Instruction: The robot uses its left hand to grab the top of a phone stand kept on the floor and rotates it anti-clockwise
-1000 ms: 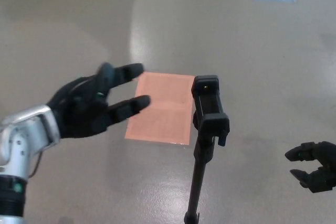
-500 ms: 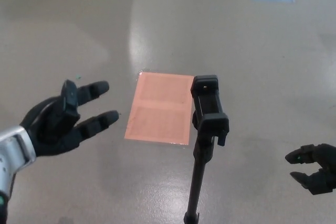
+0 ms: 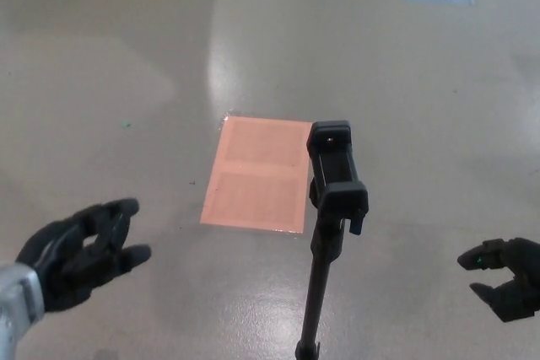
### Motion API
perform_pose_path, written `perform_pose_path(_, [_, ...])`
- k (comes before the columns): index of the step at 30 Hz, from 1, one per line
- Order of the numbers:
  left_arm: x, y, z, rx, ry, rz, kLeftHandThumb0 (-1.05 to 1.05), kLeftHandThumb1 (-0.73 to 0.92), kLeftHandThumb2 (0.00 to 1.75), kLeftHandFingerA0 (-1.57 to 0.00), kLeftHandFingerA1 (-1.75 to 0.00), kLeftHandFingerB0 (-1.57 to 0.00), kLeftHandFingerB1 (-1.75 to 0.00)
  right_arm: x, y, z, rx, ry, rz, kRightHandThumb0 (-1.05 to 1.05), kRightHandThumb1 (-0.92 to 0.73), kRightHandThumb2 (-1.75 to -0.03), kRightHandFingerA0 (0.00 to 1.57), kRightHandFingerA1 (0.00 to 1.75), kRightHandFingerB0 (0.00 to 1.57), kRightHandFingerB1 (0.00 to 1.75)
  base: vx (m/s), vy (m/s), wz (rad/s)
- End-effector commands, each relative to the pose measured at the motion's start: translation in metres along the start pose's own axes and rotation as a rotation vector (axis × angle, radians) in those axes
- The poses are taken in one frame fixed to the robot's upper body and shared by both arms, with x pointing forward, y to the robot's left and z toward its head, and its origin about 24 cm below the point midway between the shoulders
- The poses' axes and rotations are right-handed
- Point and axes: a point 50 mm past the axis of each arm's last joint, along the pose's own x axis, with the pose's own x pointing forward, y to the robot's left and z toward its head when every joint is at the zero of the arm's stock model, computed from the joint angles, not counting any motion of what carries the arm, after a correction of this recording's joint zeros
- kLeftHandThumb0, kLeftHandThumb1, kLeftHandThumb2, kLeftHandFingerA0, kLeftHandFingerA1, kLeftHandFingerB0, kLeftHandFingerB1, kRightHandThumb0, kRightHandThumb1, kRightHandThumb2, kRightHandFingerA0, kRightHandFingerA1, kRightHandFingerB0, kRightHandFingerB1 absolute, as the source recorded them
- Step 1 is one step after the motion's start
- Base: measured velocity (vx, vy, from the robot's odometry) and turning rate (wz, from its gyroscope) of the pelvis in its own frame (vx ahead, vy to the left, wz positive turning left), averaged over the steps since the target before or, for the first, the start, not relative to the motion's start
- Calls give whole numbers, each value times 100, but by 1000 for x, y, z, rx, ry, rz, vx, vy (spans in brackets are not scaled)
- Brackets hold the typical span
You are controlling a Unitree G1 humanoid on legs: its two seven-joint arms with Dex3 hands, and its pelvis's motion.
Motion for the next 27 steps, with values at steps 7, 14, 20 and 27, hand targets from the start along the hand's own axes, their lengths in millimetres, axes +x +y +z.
perform_pose_path(7, [-55,80,-55,448,93,501,-22,74,62,-55,-40,-48,-35,-2,52,-58,63,103,70,-46,-74,-79,26,42,16,36,0,0,0])
perform_pose_path(14, [-64,84,-86,670,261,521,-25,67,62,-84,-86,-46,-36,-10,65,-85,86,143,89,-39,-84,-65,38,40,19,29,0,0,0])
perform_pose_path(20, [-60,81,-88,666,272,525,-25,66,60,-77,-82,-43,-34,-10,60,-84,96,142,78,-39,-84,-65,38,41,19,29,0,0,0])
perform_pose_path(27, [-59,80,-90,685,255,518,-27,66,60,-81,-89,-41,-34,-10,56,-82,81,131,76,-40,-84,-65,38,41,19,29,0,0,0])
